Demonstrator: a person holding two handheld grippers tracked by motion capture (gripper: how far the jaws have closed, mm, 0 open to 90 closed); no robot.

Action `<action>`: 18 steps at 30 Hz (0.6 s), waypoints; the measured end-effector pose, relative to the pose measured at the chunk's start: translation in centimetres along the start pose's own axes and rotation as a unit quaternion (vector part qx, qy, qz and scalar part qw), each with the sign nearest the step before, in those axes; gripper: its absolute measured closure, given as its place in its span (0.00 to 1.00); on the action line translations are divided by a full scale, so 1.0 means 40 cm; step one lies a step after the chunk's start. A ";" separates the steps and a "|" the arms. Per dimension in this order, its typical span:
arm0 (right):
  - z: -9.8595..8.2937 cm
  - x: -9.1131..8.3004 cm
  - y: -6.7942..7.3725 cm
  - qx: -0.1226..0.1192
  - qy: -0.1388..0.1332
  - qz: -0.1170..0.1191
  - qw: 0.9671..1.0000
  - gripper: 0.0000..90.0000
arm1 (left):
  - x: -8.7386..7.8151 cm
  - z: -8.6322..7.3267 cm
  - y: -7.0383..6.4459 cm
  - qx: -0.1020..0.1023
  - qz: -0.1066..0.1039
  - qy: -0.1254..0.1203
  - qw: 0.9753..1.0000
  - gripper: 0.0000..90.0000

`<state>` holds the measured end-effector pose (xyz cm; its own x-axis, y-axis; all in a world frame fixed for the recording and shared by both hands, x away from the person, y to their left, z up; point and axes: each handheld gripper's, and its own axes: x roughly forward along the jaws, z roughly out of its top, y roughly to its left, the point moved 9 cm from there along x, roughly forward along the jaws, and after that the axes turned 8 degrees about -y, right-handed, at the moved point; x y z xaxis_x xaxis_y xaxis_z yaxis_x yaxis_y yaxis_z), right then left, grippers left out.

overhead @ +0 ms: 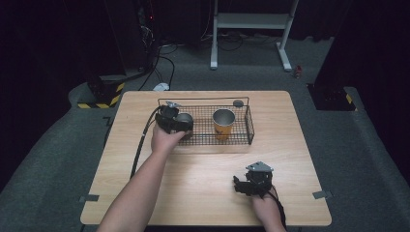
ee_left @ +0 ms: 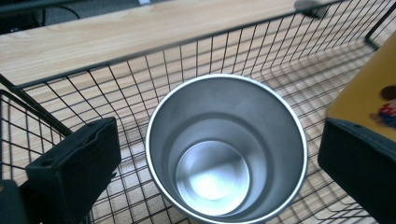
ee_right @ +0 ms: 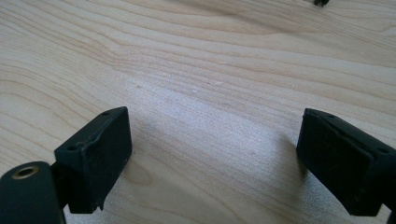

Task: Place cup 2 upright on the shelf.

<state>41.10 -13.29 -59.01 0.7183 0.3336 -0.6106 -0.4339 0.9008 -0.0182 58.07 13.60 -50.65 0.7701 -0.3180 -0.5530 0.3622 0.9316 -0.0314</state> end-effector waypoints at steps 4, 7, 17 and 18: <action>0.000 0.000 0.000 0.001 0.000 0.000 1.000 0.11 | -0.014 0.009 0.000 0.003 -0.001 -0.010 1.000 0.00; 0.000 0.000 0.000 0.001 0.000 0.000 1.000 0.11 | -0.030 0.017 -0.005 0.004 -0.006 -0.020 1.000 0.00; 0.000 0.000 0.001 0.002 0.001 0.000 1.000 0.11 | -0.081 -0.007 -0.009 0.003 -0.020 -0.036 0.999 0.01; 0.000 0.000 0.001 0.002 0.001 0.000 1.000 0.11 | -0.088 -0.011 -0.010 0.003 -0.022 -0.038 0.999 0.01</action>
<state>41.08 -13.27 -59.00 0.7176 0.3332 -0.6116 -0.4320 0.9018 -0.0156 54.96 14.42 -49.05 0.7909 -0.3710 -0.4867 0.3997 0.9154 -0.0482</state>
